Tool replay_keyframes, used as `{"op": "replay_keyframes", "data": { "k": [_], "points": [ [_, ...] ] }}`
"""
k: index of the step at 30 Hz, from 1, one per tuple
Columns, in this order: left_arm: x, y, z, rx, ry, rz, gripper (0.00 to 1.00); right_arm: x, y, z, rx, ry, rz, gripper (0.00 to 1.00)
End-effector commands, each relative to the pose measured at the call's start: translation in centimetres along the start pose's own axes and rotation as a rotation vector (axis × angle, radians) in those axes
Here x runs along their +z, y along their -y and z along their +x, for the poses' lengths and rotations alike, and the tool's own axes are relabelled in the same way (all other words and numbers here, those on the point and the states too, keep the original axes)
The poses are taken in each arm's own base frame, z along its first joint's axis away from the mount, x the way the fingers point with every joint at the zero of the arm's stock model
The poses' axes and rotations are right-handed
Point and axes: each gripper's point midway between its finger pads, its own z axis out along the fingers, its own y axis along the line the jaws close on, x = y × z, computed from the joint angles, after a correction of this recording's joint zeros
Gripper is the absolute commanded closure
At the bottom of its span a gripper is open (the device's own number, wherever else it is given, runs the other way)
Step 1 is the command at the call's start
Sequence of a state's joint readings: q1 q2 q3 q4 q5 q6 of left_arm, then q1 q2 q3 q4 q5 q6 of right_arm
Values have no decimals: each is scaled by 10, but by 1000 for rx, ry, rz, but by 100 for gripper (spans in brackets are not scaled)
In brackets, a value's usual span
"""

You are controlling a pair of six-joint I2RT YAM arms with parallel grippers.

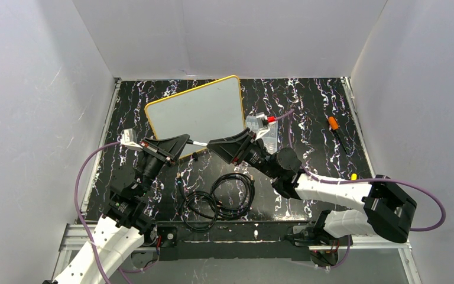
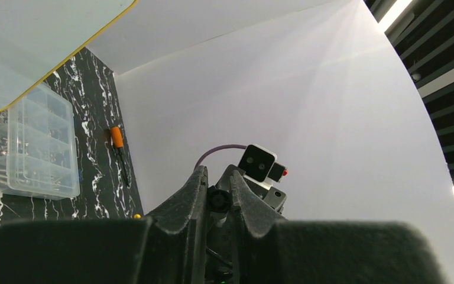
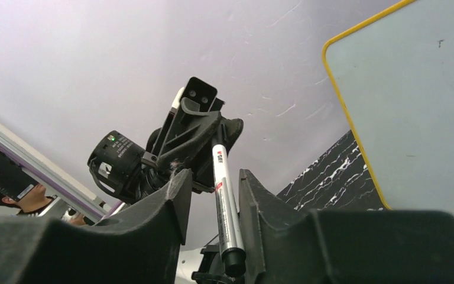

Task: Write a sentence on the whiteboard
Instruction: Open the whiteboard marker at the center of the board.

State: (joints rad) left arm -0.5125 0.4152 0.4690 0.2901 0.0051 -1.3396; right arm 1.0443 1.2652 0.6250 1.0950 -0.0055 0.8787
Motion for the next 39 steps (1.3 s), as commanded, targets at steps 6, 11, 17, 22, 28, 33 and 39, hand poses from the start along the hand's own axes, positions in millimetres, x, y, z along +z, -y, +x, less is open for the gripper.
{"op": "replay_keyframes", "data": {
  "k": [6, 11, 17, 22, 28, 33, 39],
  "points": [
    [0, -1, -6, -5, 37, 10, 100, 15, -34, -20, -28, 41, -109, 68],
    [1, 0, -6, -3, 37, 11, 100, 18, -34, -15, -20, 22, -120, 73],
    [0, -2, -6, -4, 39, 8, 100, 16, -33, -17, -19, 35, -112, 99],
    [-4, -5, -17, 2, 102, 10, 100, 5, -29, -32, -23, 115, -74, 99],
    [-16, 4, -47, 51, 266, 34, 100, -15, -18, -43, -41, 177, -12, 99],
    [-34, 19, -80, 91, 436, 57, 100, -28, -15, -50, -82, 194, 38, 99],
    [-41, 34, -84, 243, 433, 31, 100, -38, -9, -54, -137, 183, 100, 99]
  ]
}}
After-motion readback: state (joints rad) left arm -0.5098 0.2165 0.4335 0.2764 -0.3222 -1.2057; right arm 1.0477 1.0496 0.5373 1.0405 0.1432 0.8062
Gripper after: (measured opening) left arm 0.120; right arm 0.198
